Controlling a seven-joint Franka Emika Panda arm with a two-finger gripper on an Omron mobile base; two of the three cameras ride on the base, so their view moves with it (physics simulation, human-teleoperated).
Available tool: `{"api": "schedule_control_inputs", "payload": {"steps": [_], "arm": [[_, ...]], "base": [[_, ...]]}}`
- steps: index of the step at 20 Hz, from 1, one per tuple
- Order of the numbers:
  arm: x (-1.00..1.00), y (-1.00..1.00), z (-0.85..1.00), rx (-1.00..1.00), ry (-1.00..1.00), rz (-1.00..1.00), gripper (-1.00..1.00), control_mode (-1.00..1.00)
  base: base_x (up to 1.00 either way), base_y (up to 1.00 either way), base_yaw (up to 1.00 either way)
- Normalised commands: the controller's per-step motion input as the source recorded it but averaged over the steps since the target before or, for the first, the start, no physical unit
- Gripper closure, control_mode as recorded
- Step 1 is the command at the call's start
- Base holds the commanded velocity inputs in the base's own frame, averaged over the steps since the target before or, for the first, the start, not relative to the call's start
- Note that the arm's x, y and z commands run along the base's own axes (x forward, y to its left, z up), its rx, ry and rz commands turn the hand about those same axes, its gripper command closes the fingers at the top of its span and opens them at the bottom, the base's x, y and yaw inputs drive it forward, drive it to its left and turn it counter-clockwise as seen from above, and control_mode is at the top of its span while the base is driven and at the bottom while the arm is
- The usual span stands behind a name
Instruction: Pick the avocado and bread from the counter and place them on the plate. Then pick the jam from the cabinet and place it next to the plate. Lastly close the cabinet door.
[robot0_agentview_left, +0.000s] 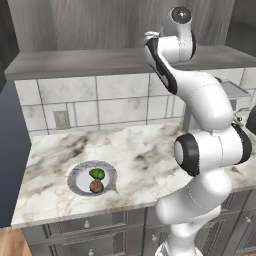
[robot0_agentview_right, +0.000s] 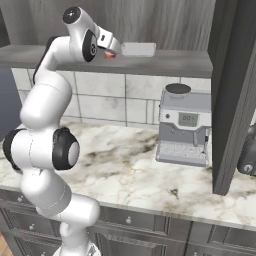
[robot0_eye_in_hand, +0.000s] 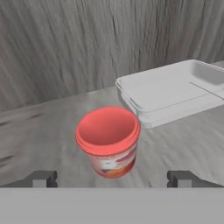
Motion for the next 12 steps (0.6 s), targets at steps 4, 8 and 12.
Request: {"api": "schedule_control_inputs", "payload": {"steps": [4, 8, 12], "arm": [[0.13, 0.00, -0.03, -0.01, 0.01, 0.00, -1.00, -1.00], [0.12, 0.00, -0.04, -0.01, 0.01, 0.00, -1.00, -1.00], [0.09, 0.00, -0.04, -0.01, 0.00, 0.00, -1.00, -1.00]], "base": [[0.00, 0.00, 0.00], [0.00, 0.00, 0.00], [0.00, 0.00, 0.00]]}}
